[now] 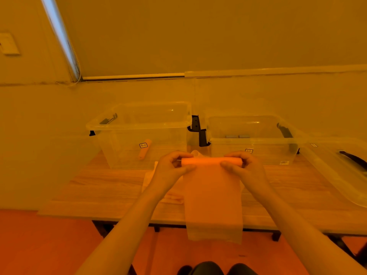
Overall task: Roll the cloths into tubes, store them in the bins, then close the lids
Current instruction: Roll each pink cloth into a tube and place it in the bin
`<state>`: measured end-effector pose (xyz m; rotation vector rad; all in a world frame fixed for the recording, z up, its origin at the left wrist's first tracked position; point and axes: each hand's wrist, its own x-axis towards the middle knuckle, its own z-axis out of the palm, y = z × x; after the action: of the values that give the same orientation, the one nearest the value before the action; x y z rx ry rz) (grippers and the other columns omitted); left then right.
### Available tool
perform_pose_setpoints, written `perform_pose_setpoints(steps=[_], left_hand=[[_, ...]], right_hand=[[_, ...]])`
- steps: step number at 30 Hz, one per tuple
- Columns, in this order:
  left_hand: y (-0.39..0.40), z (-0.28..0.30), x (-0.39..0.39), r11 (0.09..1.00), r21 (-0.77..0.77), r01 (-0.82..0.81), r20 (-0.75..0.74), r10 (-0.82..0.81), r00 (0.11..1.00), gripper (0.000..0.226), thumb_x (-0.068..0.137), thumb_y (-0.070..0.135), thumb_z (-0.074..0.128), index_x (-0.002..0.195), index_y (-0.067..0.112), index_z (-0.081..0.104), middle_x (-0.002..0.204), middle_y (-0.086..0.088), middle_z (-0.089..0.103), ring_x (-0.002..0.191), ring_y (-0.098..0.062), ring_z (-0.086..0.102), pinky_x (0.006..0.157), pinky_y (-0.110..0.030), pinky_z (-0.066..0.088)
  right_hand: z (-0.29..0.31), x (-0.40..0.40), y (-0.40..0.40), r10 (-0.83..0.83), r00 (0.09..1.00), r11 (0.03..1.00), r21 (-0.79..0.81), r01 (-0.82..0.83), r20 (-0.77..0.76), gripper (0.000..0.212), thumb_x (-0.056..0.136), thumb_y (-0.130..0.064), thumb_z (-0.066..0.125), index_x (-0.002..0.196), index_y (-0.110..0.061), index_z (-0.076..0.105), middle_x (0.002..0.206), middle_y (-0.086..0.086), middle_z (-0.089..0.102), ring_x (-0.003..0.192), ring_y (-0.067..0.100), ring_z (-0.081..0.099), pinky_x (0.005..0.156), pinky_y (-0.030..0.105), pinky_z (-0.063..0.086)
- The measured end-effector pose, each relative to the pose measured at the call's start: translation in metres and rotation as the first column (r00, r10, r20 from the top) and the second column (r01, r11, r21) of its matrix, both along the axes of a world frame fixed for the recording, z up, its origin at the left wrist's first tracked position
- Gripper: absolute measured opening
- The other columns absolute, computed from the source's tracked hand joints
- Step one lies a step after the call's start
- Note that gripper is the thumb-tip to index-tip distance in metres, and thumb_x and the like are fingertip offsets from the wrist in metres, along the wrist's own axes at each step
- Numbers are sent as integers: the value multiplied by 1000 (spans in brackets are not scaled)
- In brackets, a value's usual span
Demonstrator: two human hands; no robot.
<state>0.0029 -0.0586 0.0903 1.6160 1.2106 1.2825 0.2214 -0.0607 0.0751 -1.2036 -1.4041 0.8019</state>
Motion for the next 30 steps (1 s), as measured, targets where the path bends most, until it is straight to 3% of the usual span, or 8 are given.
perform_pose_setpoints(steps=[8, 12, 18, 25, 30], left_hand=[[1, -3, 2, 997, -5, -73, -26, 73, 997, 11, 88, 18, 65, 97, 24, 65, 97, 10, 63, 90, -2, 59, 69, -16, 51], [1, -4, 1, 996, -20, -91, -16, 90, 996, 6, 89, 22, 64, 94, 25, 66, 100, 6, 65, 94, -7, 61, 74, -19, 51], [-2, -2, -2, 1000, -12, -7, -11, 7, 1000, 27, 79, 7, 74, 96, 25, 64, 100, 11, 63, 88, 0, 61, 66, -12, 53], [-1, -2, -1, 995, -1, -95, -6, 95, 995, 22, 82, 14, 72, 93, 29, 62, 95, 14, 61, 86, 0, 60, 63, -15, 52], [-2, -4, -4, 998, 0, -57, -17, 57, 998, 28, 79, 9, 74, 100, 25, 64, 100, 13, 62, 89, -1, 60, 65, -14, 54]], right_hand=[[-5, -1, 2, 34, 998, 999, 7, -34, 43, 33, 75, -17, 79, 103, -23, 63, 108, -7, 59, 97, 9, 57, 71, 23, 52], [-5, -2, 3, 29, 997, 999, 22, -31, 76, 25, 77, -21, 77, 97, -23, 64, 103, -5, 61, 94, 10, 58, 71, 24, 51], [-6, -2, 3, 4, 1000, 1000, 7, -4, 18, 21, 77, -18, 77, 93, -24, 64, 99, -6, 62, 91, 10, 59, 67, 21, 50], [-5, 0, 2, 72, 995, 997, -3, -73, -64, 34, 79, -10, 74, 109, -23, 63, 110, -6, 62, 97, 9, 61, 64, 19, 54], [-4, 2, 1, 65, 994, 998, -14, -67, -88, 32, 80, -13, 73, 110, -21, 63, 107, -7, 62, 94, 8, 62, 62, 19, 55]])
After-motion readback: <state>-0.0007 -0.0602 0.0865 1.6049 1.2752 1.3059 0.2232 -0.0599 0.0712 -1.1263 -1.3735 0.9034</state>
